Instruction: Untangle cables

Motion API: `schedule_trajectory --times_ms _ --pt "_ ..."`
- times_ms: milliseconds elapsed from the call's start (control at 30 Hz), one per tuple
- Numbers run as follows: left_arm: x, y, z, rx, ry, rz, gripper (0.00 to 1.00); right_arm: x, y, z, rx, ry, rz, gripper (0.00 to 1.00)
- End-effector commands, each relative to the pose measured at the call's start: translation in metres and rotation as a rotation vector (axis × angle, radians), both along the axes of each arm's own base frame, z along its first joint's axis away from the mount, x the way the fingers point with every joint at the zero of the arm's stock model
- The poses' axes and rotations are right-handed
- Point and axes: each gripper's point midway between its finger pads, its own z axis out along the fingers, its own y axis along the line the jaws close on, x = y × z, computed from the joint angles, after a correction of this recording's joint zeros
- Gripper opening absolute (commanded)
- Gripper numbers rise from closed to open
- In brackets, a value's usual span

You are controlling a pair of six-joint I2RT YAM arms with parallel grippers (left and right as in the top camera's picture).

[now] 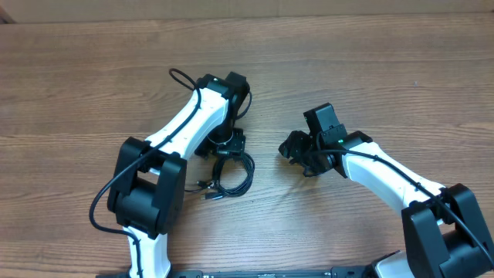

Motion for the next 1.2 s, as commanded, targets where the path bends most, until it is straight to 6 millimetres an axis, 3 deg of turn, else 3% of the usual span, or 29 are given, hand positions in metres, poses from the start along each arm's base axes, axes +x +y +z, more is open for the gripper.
schedule_trajectory --times_ms 0,233,400,433,567,667,733,933,1167 --pt "0.019 0.007 0.006 0.048 -0.098 0.085 0.72 0.001 0.0 -0.001 -0.007 -0.001 -0.006 0.61" --pt "0.039 -0.001 -0.001 0.014 -0.173 0.11 0.67 0.001 0.0 -0.001 -0.011 -0.006 0.004 0.62" --pt "0.044 -0.001 -0.001 0.005 -0.191 0.118 0.51 0.001 0.0 -0.001 -0.01 -0.006 0.004 0.63" --pt "0.046 0.002 -0.001 0.005 -0.191 0.116 0.41 0.001 0.0 -0.002 -0.011 -0.006 0.004 0.63" --pt "0.044 0.008 -0.001 0.009 -0.175 0.07 0.34 0.001 0.0 -0.002 -0.011 -0.006 0.004 0.63" --pt "0.04 0.017 -0.001 0.018 -0.143 0.063 0.21 0.001 0.0 -0.002 -0.011 -0.006 0.004 0.63" --pt "0.034 0.022 -0.001 0.007 -0.107 0.048 0.2 0.001 0.0 -0.001 -0.01 -0.006 0.004 0.63" --pt "0.01 0.004 -0.005 -0.171 0.014 -0.086 0.25 0.001 0.0 -0.001 -0.01 -0.006 0.004 0.58" --pt "0.007 0.006 -0.025 -0.174 0.002 -0.086 0.34 0.001 0.0 -0.002 -0.01 -0.005 0.004 0.54"
